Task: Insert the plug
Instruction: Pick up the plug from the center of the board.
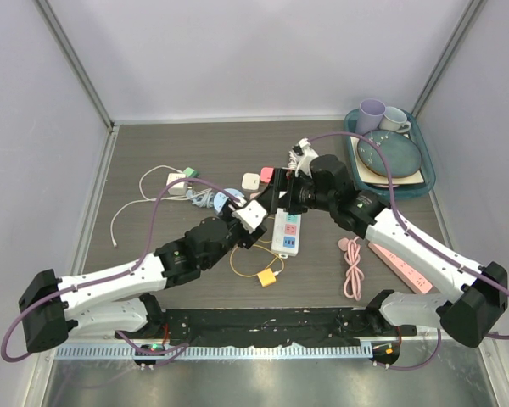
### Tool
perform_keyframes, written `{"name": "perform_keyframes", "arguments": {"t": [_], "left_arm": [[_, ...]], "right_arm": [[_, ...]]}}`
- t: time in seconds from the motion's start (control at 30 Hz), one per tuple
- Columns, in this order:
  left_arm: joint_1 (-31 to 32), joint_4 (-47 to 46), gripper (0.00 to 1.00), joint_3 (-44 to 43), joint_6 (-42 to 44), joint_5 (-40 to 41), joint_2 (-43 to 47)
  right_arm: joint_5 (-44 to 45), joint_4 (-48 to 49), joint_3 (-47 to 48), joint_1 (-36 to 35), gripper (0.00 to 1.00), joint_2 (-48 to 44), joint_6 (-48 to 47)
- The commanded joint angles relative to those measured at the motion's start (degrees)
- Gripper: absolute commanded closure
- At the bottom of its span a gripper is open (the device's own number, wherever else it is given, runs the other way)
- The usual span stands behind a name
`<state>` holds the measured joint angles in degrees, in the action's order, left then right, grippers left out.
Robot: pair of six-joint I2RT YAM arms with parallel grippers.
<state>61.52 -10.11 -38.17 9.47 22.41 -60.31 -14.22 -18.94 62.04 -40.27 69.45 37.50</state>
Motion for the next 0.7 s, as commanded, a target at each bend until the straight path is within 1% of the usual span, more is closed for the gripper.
{"name": "perform_keyframes", "arguments": {"t": [0.0,0.07,0.17,0.2,0.27,0.3,0.37,0.4,0.47,0.57,0.63,0.67], "left_arm": [[0.3,-6.5,0.93,-0.5,-0.9,-1.0,0.0],[0.3,-6.5,0.93,-0.4,-1.2,-1.0,-0.2],[0.3,-6.7,0.93,-0.5,-2.0,-1.4,-0.4],[0.3,-6.7,0.93,-0.5,-2.3,-1.7,-0.5],[0.3,-6.5,0.92,-0.6,-2.6,-2.2,-0.4],[0.3,-6.2,0.92,-0.7,-2.7,-2.4,-0.4],[0.3,-5.7,0.91,-0.8,-3.3,-3.2,-0.2],[0.3,-5.1,0.89,-0.8,-3.8,-3.4,-0.1],[0.3,-4.3,0.89,-1.0,-4.6,-3.6,0.2],[0.3,-3.3,0.89,-0.8,-5.3,-4.0,0.8],[0.4,-3.5,0.89,-0.4,-5.5,-4.4,1.2],[0.3,-3.6,0.87,-0.2,-5.7,-4.6,1.7]], "right_arm": [[-3.0,1.3,2.4,-0.2,0.12,0.0,-3.9],[-3.3,1.3,2.0,-0.2,0.13,-0.4,-5.5],[-3.4,1.4,1.5,-0.2,0.19,-0.5,-7.8],[-4.1,1.4,1.4,-0.2,0.22,-0.4,-8.4],[-4.9,1.4,1.3,-0.2,0.26,0.0,-10.2],[-5.4,1.3,1.3,-0.1,0.3,0.1,-10.8],[-6.0,1.3,1.3,0.0,0.34,0.4,-12.4],[-6.3,1.3,1.3,-0.1,0.43,0.4,-12.8],[-6.4,1.3,1.2,0.1,0.52,0.6,-13.8],[-7.5,1.1,1.1,0.3,0.54,0.9,-15.0],[-8.6,1.2,1.1,0.3,0.64,1.3,-15.7],[-8.8,1.1,1.1,0.4,0.69,1.4,-16.2]]}}
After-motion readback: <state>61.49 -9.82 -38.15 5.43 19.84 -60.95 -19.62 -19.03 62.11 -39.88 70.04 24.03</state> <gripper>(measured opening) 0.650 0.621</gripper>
